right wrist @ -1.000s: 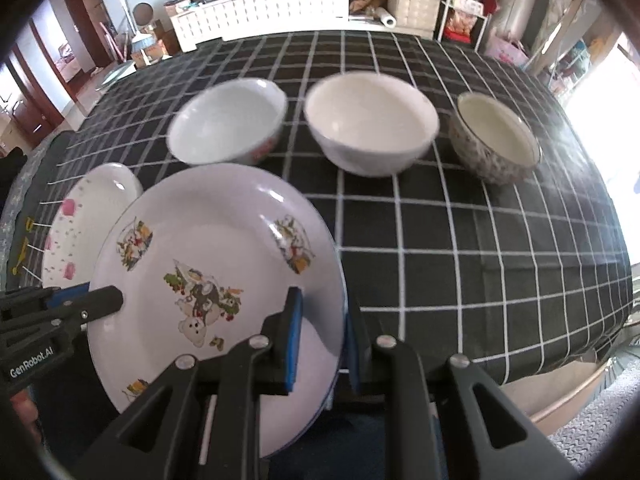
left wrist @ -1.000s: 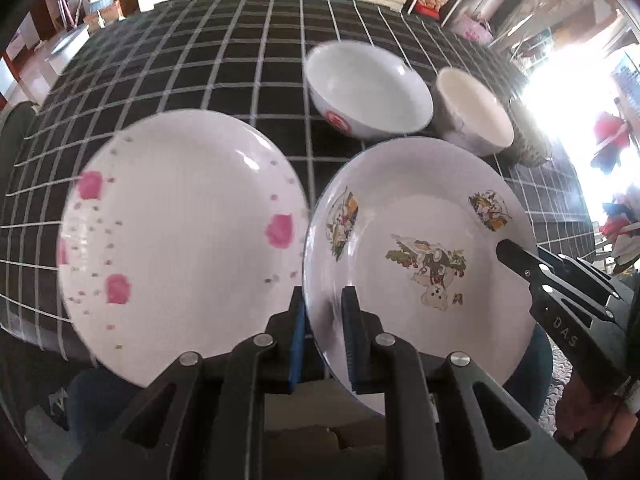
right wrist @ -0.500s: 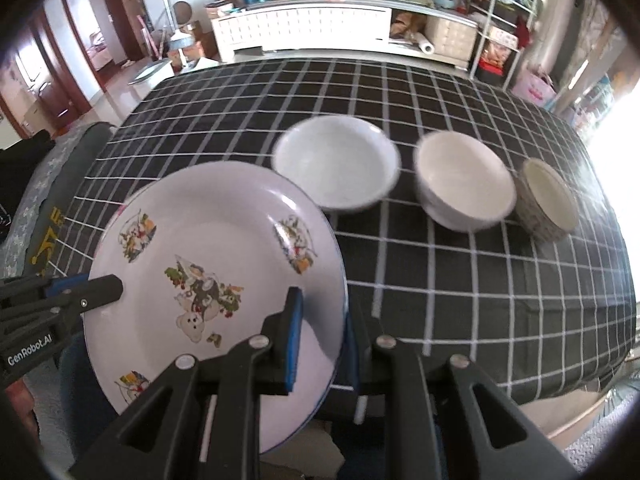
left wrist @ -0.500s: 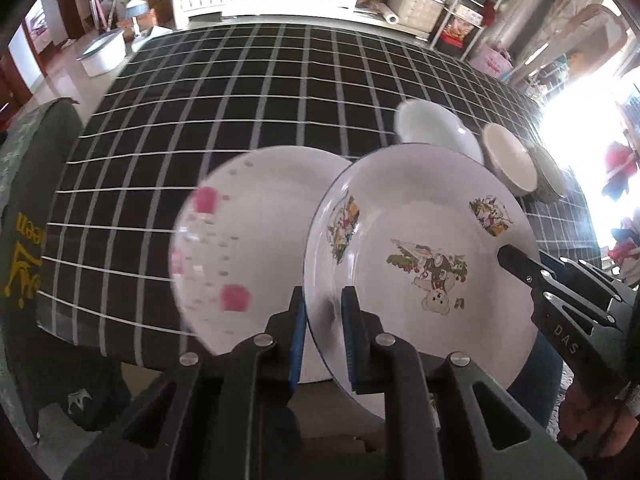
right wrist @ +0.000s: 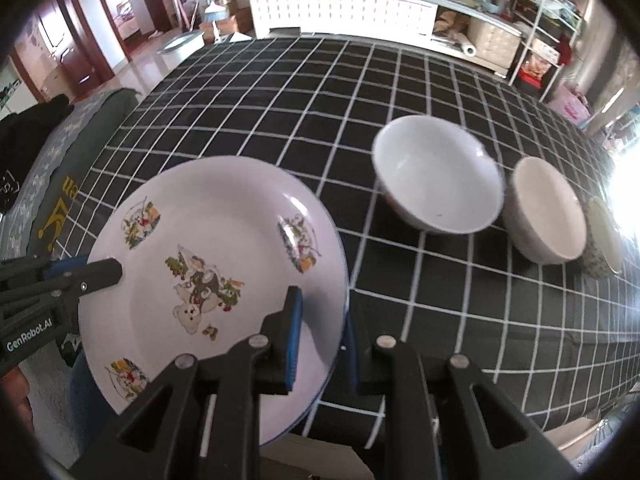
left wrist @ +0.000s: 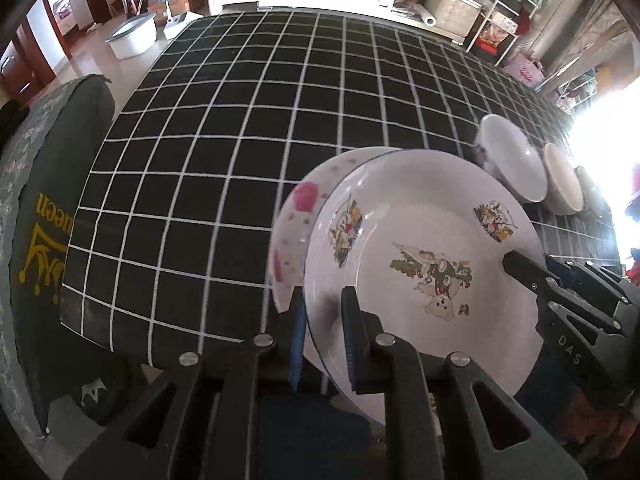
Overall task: Organize plates and bowls
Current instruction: 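Carry the cartoon-print plate over and lower it onto the pink-flowered plate, then open both grippers and pull back from the plate stack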
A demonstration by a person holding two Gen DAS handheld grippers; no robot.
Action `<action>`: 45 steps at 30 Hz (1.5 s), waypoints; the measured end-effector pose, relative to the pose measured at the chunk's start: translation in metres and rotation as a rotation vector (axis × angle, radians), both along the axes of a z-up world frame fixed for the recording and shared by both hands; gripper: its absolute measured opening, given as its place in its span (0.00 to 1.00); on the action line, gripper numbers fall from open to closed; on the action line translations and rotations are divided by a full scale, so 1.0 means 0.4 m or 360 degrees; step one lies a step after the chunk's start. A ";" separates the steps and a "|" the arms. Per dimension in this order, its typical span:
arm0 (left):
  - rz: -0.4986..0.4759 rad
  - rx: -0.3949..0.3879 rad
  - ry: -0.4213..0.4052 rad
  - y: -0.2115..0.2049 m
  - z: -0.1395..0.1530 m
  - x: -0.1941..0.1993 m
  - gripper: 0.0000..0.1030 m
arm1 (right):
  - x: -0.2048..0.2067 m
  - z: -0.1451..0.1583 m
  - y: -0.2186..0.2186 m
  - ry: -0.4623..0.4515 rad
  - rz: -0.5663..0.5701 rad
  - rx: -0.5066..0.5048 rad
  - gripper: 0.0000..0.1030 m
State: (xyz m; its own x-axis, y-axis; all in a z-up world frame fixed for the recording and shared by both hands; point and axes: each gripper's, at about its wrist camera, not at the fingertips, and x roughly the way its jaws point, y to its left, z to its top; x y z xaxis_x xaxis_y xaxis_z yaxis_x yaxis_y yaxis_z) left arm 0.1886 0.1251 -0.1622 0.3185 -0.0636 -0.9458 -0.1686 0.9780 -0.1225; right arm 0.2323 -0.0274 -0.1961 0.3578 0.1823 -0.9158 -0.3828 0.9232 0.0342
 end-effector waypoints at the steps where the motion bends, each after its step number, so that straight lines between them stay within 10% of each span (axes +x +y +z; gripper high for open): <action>1: 0.0009 -0.0007 0.0013 0.009 -0.010 0.004 0.14 | 0.003 -0.005 0.007 0.0005 0.0007 -0.0008 0.23; 31: 0.0020 -0.0004 0.0009 0.013 -0.057 0.033 0.14 | 0.040 -0.049 0.018 0.0084 -0.0028 -0.0051 0.23; 45: 0.0017 0.0043 -0.0188 -0.021 0.104 -0.017 0.16 | -0.009 0.089 -0.028 -0.0092 -0.0036 0.0045 0.25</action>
